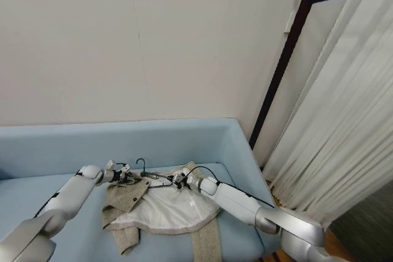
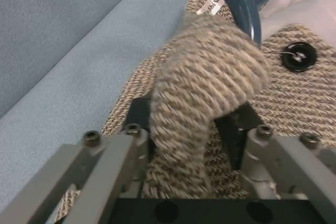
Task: Pick up the clothes from the sofa and hang them on the clothes hanger.
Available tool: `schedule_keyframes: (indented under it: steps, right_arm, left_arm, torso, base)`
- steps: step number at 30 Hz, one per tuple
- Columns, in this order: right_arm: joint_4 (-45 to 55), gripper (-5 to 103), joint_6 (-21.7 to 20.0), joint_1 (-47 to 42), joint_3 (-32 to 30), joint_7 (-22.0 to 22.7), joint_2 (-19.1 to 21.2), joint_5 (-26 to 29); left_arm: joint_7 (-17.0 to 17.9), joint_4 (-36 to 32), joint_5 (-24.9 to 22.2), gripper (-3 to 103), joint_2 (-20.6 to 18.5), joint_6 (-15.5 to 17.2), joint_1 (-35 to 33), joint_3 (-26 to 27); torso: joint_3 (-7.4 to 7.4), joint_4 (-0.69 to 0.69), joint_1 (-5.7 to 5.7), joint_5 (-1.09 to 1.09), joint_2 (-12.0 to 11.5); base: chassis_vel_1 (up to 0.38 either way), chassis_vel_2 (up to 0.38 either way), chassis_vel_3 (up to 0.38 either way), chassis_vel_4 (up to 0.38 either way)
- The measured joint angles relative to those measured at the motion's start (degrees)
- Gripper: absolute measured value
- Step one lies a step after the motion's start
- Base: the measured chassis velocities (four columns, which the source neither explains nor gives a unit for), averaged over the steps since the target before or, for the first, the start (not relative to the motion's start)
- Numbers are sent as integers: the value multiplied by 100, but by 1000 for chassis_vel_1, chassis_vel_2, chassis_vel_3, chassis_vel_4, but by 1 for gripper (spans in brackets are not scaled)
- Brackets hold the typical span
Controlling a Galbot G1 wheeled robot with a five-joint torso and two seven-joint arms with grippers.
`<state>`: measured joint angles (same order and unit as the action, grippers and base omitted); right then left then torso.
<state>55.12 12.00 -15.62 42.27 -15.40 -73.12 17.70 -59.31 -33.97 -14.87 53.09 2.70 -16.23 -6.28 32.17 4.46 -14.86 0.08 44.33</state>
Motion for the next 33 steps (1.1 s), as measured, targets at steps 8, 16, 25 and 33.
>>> schedule_keyframes:
  steps: [8,16,25,33]
  right_arm:
    - [115,6,-69,-20,0,103,35,40]
    - [201,7,-86,-20,-1,135,135,115]
    - [377,28,-271,48,-5,524,331,404]
    - [528,56,-479,197,-3,593,607,1115]
  left_arm:
    - [3,23,-17,8,15,-53,0,12]
    - [-9,-81,-56,8,-11,-128,-64,45]
    - [-51,-762,-104,8,-215,-91,-319,200]
    - [-170,-1158,-154,8,-363,-79,-488,219]
  torso:
    - [0,0,0,0,0]
    - [0,0,0,0,0]
    - [0,1,0,0,0]
    - [0,0,0,0,0]
  base:
    - [0,0,0,0]
    - [0,0,0,0]
    - [0,0,0,0]
    - [0,0,0,0]
